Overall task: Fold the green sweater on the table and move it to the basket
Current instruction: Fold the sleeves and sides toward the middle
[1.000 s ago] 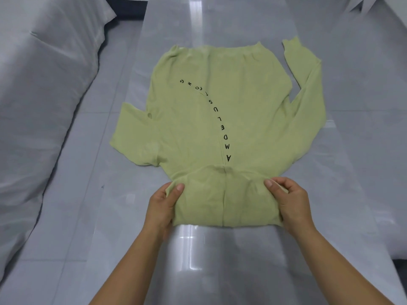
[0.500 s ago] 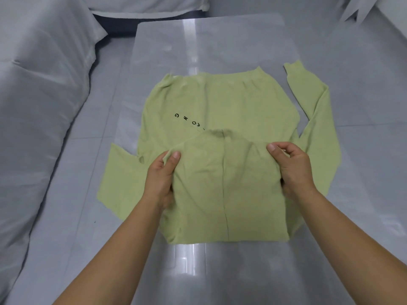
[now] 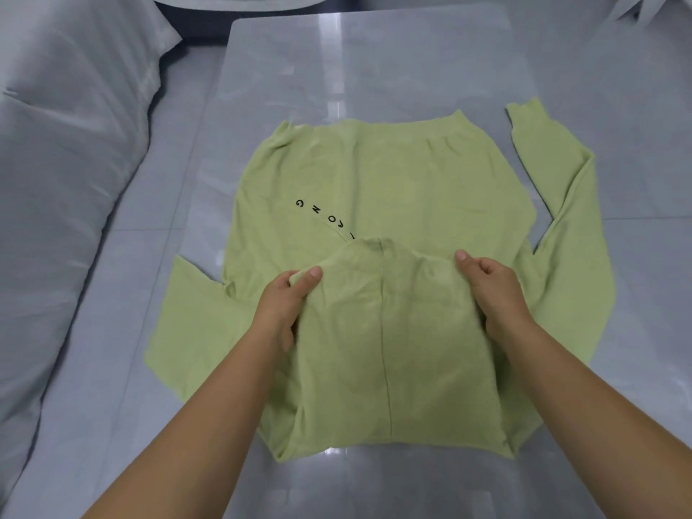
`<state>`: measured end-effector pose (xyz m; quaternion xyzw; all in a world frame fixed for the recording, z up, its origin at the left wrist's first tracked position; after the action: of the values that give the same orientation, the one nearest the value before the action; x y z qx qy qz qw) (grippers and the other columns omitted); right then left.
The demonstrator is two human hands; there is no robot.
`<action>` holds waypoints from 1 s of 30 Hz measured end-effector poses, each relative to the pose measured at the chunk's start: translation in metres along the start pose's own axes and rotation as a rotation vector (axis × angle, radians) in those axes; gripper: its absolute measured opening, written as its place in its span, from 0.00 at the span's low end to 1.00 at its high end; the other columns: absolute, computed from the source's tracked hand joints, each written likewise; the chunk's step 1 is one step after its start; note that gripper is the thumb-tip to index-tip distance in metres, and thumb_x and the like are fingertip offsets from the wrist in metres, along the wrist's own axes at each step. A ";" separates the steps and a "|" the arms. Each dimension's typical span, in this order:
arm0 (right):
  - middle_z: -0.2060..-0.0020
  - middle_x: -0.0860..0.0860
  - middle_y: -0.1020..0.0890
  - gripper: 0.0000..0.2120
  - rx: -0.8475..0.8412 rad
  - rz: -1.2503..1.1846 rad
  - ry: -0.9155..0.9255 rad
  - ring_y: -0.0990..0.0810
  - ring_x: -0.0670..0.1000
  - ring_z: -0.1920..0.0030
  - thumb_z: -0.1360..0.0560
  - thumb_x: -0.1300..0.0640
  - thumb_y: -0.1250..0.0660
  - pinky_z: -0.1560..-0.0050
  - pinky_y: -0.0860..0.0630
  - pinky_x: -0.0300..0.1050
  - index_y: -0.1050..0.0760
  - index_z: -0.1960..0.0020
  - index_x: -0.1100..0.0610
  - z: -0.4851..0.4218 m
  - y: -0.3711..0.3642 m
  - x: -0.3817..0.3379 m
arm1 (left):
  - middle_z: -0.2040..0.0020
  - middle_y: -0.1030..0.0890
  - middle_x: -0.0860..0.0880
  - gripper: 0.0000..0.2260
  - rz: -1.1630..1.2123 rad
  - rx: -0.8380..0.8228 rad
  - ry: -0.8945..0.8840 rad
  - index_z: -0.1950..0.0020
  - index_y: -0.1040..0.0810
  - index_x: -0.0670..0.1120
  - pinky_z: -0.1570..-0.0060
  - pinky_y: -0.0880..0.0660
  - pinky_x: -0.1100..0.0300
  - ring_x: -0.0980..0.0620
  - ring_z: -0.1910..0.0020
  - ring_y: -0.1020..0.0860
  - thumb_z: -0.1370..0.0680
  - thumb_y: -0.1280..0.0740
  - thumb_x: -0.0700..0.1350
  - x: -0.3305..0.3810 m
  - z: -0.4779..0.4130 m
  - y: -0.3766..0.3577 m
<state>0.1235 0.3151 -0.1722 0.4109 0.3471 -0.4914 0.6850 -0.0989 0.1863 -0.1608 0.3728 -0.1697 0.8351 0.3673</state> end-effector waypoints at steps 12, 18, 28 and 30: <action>0.66 0.53 0.21 0.13 0.046 0.294 0.199 0.25 0.51 0.64 0.29 0.50 0.32 0.59 0.29 0.45 0.22 0.62 0.60 -0.017 -0.001 -0.005 | 0.64 0.23 0.52 0.06 -0.225 0.209 -0.176 0.60 0.24 0.46 0.64 0.29 0.61 0.49 0.62 0.24 0.25 0.32 0.46 0.008 -0.011 -0.006; 0.66 0.45 0.22 0.08 -0.006 0.555 0.215 0.23 0.50 0.60 0.31 0.46 0.31 0.58 0.29 0.45 0.21 0.58 0.51 -0.018 -0.011 -0.013 | 0.56 0.23 0.50 0.08 -0.817 0.292 -0.538 0.46 0.25 0.46 0.55 0.31 0.57 0.49 0.56 0.24 0.24 0.35 0.45 0.011 -0.015 -0.020; 0.34 0.57 0.27 0.25 -0.172 1.001 1.064 0.31 0.55 0.32 0.19 0.47 0.54 0.32 0.39 0.50 0.30 0.33 0.59 0.002 -0.050 0.004 | 0.31 0.28 0.45 0.24 -1.434 0.013 -1.101 0.32 0.30 0.43 0.34 0.42 0.51 0.47 0.31 0.31 0.22 0.47 0.54 -0.024 -0.016 -0.055; 0.32 0.56 0.30 0.29 -0.186 1.138 0.949 0.33 0.56 0.31 0.21 0.41 0.60 0.32 0.44 0.52 0.34 0.30 0.55 -0.004 -0.053 0.010 | 0.29 0.32 0.45 0.28 -1.507 0.016 -1.030 0.30 0.33 0.43 0.32 0.46 0.51 0.47 0.29 0.35 0.22 0.50 0.59 -0.026 -0.024 -0.053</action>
<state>0.0747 0.3057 -0.1947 0.6353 0.3794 0.2007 0.6419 -0.0600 0.2226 -0.1962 0.7143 -0.0185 0.1056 0.6916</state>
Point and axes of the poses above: each hand's wrist, its own z-axis away from the middle knuckle, its own y-axis out of the back of the hand, x = y × z, the point moved 1 cm from there along -z, towards the middle knuckle
